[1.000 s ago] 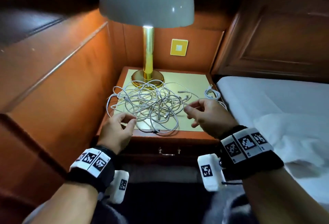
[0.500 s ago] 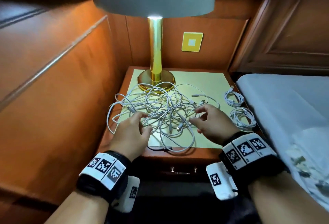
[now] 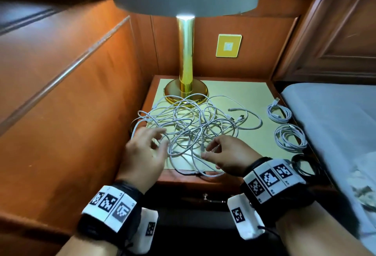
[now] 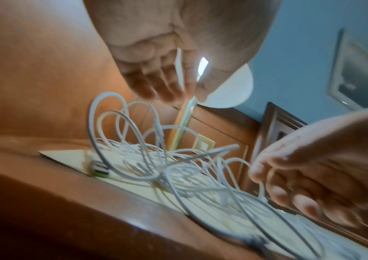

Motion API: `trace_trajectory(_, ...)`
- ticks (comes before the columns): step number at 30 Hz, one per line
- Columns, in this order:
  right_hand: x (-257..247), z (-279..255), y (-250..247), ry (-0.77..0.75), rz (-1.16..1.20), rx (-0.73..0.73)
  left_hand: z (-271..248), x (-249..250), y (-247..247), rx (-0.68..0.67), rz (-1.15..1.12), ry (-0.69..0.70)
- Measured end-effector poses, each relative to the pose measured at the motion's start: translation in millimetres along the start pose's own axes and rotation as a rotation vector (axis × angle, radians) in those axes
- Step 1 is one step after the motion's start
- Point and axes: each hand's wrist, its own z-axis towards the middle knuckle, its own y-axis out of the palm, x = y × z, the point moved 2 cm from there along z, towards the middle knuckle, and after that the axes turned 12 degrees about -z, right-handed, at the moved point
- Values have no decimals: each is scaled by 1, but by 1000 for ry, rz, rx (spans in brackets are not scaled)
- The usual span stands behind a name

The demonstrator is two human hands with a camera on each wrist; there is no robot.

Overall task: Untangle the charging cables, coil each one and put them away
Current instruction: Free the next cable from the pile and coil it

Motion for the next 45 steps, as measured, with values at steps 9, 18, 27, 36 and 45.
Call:
trace_trajectory(9, -30, -1, 7, -44, 54, 115, 7, -52, -25, 100, -154, -578)
trace_trajectory(18, -54, -5, 11, -212, 132, 242, 5, -3, -39, 294, -396, -216)
trace_trajectory(27, -59, 6, 21, -187, 54, 209, -3, 31, -45, 437, -572, -70)
trace_trajectory(36, -52, 9, 15, -129, 48, 250, 1, 17, -46, 436, -674, -182)
trace_trajectory(45, -69, -5, 15, -425, 34, 355, -12, 32, -23, -8, -937, -277)
